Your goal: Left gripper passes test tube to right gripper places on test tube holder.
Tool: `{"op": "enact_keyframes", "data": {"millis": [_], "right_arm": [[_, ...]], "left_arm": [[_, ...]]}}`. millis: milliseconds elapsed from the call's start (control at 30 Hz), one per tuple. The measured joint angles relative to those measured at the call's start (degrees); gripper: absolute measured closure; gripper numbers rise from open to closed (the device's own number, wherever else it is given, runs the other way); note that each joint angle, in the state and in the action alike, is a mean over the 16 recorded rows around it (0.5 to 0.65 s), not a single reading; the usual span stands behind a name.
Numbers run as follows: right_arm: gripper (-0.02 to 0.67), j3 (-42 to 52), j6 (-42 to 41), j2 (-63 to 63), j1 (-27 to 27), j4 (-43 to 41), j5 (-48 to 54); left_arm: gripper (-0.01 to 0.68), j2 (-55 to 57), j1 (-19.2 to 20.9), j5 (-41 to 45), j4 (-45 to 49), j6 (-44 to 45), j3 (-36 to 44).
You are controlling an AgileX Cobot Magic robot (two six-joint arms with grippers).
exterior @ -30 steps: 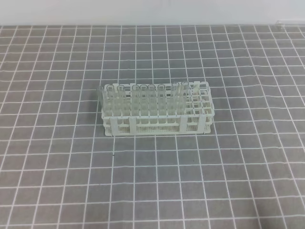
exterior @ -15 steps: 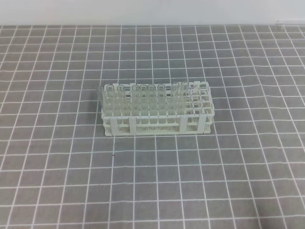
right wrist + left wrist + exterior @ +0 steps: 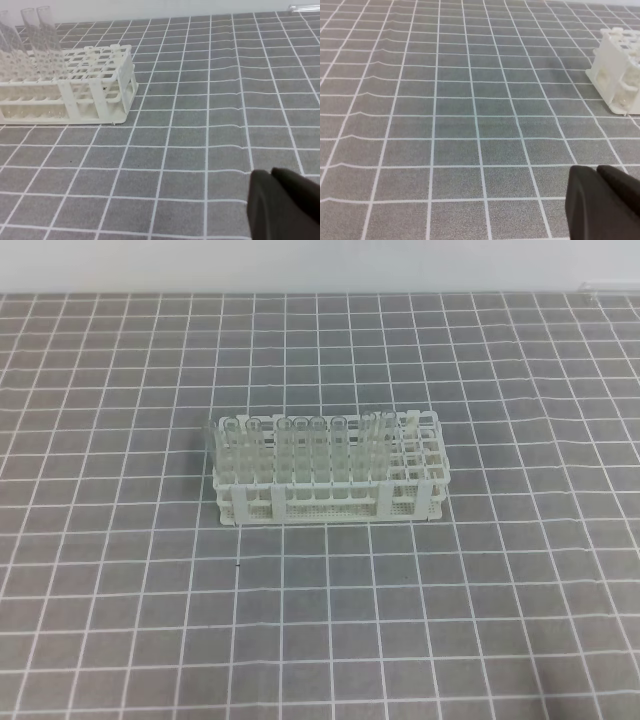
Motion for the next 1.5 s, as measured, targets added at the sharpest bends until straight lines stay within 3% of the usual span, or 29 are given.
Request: {"op": "enact_keyframes", "data": {"millis": [1500], "right_arm": [[0.650,0.0,0.2,0.1,0.0,0.0,0.0]], "left_arm": [[0.673,0.1,0.0,0.0,0.0,0.0,0.0]]}}
